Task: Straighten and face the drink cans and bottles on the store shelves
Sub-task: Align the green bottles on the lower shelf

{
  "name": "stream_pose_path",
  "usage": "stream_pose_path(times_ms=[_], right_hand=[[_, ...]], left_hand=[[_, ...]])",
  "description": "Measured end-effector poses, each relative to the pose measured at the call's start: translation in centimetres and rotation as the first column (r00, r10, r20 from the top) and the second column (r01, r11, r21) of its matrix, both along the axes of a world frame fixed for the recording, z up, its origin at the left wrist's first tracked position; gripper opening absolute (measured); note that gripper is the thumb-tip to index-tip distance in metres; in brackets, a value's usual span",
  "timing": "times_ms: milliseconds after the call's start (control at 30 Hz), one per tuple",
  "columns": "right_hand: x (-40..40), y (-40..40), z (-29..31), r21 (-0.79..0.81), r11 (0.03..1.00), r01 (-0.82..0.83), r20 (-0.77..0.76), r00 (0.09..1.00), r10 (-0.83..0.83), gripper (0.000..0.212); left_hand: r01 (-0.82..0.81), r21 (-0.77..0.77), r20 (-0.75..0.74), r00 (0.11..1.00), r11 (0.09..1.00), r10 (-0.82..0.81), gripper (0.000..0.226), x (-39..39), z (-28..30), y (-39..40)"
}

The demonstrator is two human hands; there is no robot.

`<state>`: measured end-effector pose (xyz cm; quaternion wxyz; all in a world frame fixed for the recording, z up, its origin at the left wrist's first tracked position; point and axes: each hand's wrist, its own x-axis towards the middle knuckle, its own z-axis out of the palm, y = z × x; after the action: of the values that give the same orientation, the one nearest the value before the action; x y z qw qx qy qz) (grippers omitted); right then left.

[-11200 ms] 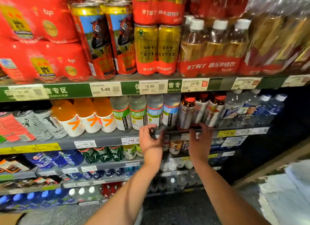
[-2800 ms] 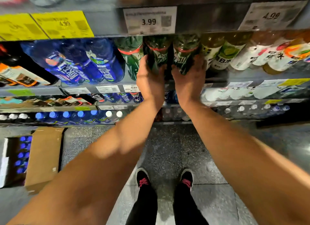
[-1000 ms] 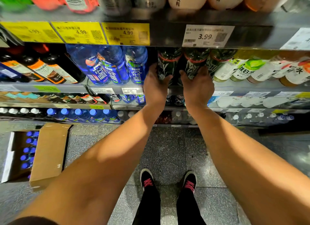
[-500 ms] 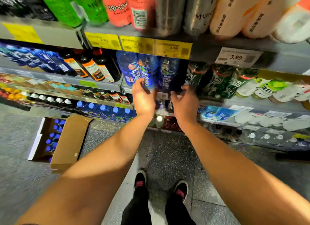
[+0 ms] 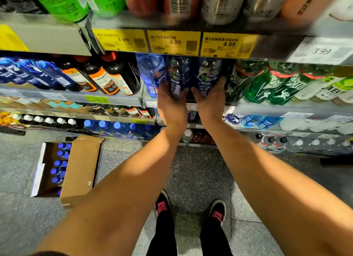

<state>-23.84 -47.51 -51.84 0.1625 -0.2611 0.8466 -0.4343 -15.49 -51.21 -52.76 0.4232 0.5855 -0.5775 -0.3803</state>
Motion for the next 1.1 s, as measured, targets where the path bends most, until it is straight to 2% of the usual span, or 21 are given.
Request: stream_pose_path(times_ms=[133,300,367,500,600,633,700,767,800,833,900,933,1000,1067,1100], right_hand=[[0.1,-0.1,0.3,-0.024,0.999,0.046,-0.008,0.999,-0.046,0.086],[0.0,0.1,0.8,-0.033,0.992,0.123,-0.056,0.991,-0.125,0.075],[-0.1,0.2,1.0,-0.044,0.990,0.134,-0.058,0.989,-0.136,0.076],[0.2,0.6,1.1,-0.038,0.991,0.126,-0.075,0.989,-0.129,0.079],[0.3,0.8,1.1,-0.034,0.993,0.110,-0.096,0.989,-0.113,0.082],[0.3,0.9,1.1,-0.029,0.994,0.104,-0.096,0.990,-0.106,0.083],[0.2,1.1,1.0,-0.019,0.996,0.089,-0.097,0.991,-0.090,0.085],[0.1,1.4,0.9,-0.014,0.997,0.079,-0.113,0.990,-0.080,0.084],[0.1,1.4,0.9,-0.014,0.997,0.079,-0.124,0.989,-0.080,0.083],[0.0,1.5,0.8,-0.012,0.997,0.080,-0.133,0.988,-0.080,0.081],[0.0,1.4,0.8,-0.019,0.997,0.079,-0.143,0.986,-0.081,0.077],[0.0,1.4,0.8,-0.030,0.996,0.079,-0.142,0.986,-0.082,0.074],[0.0,1.3,0.7,-0.052,0.996,0.073,-0.135,0.988,-0.079,0.069],[0.0,1.3,0.6,-0.072,0.995,0.067,-0.136,0.988,-0.076,0.066],[-0.1,1.3,0.5,-0.079,0.995,0.065,-0.131,0.988,-0.075,0.067]], left_hand=[[0.019,0.045,-0.023,1.000,0.999,-0.018,0.044,0.5,-0.2,-0.6],[0.116,0.023,0.103,0.988,0.993,-0.118,0.042,0.8,0.4,-1.2],[0.152,-0.003,0.145,0.978,0.988,-0.150,0.045,0.7,0.4,-1.4],[0.190,0.008,0.136,0.972,0.982,-0.189,0.043,1.2,0.6,-0.9],[0.090,-0.083,0.154,0.985,0.993,-0.076,0.026,2.9,0.4,-0.3],[0.050,-0.126,0.107,0.994,0.991,-0.037,0.021,3.8,0.6,-0.3],[-0.046,-0.160,0.011,0.999,0.986,0.049,0.027,5.2,0.7,-1.2],[-0.088,-0.025,0.065,0.994,0.996,0.089,0.047,5.9,0.5,-3.3],[-0.034,0.072,0.076,0.997,0.997,0.029,0.058,6.2,0.5,-4.2],[0.056,0.099,0.136,0.988,0.994,-0.069,0.058,6.3,0.7,-4.8],[0.132,0.004,0.203,0.970,0.991,-0.131,0.028,6.2,0.9,-5.8],[0.125,0.016,0.071,0.989,0.992,-0.126,0.020,6.3,1.2,-5.9],[0.158,-0.029,-0.027,0.987,0.987,-0.159,0.018,6.2,0.9,-6.0],[0.257,-0.101,0.204,0.951,0.961,-0.233,0.015,6.3,0.9,-5.6],[0.298,-0.146,0.328,0.914,0.943,-0.239,0.026,6.1,0.6,-5.7]])
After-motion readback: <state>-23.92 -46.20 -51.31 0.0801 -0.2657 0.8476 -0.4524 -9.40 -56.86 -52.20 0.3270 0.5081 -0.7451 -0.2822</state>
